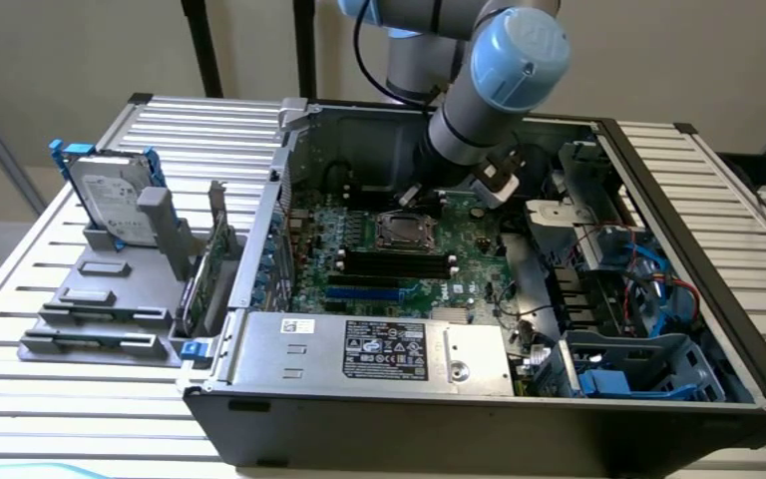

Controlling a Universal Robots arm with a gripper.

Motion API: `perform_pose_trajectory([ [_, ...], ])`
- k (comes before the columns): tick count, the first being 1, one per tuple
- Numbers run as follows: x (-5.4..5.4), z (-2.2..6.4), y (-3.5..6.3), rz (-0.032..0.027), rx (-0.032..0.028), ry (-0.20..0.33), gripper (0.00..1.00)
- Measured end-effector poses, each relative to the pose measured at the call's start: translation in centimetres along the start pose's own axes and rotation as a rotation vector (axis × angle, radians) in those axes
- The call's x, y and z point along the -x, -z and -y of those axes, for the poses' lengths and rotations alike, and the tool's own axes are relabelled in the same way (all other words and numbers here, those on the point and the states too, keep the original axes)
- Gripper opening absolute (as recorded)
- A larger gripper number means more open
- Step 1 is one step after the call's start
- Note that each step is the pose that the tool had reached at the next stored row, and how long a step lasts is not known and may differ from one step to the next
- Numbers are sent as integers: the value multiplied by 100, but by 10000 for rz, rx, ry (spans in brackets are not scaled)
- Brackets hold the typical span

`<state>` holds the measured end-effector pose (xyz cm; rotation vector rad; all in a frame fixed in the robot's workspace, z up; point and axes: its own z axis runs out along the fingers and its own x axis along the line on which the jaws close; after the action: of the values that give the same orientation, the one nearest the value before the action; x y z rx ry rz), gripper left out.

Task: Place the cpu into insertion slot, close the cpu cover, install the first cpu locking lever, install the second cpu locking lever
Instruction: 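Install the first cpu locking lever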

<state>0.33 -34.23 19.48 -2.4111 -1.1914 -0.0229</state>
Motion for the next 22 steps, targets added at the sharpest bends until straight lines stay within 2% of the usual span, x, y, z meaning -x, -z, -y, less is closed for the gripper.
perform_pose_trajectory([
  [6,126,150,-3,9,3,1,11],
  [10,169,215,22,8,4,1,11],
  [16,211,227,76,49,37,-7,11],
  [22,232,212,78,46,31,-9,11],
])
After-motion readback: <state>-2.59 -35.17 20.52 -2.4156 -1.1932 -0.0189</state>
